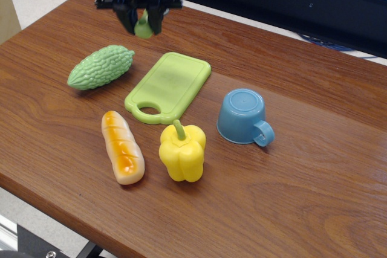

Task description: Put spatula on cutting board

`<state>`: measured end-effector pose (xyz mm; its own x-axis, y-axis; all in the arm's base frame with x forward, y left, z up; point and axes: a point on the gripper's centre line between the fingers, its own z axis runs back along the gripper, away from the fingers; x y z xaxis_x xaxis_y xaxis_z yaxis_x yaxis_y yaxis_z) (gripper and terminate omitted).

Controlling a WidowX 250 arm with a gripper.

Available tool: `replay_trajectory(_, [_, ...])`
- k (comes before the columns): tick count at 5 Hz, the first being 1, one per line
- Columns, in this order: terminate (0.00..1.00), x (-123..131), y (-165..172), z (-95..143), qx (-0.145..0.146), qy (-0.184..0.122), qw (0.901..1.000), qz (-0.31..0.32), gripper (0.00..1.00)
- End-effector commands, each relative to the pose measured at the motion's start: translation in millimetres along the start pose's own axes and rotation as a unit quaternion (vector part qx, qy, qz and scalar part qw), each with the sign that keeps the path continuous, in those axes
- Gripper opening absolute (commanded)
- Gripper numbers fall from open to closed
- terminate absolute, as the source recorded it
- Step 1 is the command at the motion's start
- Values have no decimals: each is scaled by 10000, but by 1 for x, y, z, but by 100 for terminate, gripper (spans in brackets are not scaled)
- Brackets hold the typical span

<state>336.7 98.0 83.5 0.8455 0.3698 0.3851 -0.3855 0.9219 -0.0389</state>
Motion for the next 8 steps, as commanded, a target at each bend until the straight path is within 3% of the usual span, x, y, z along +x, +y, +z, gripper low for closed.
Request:
replay_trajectory(1, [0, -26, 18, 6, 7, -397, 9984, -407, 0])
replay_trajectory(4, [0, -31, -4, -3, 5, -511, 9982, -319, 0])
replay_trajectory(7, [0, -29, -20, -25, 364, -347, 9984, -247, 0])
replay_trajectory(8, [0, -33, -23, -25, 330, -368, 9983, -298, 0])
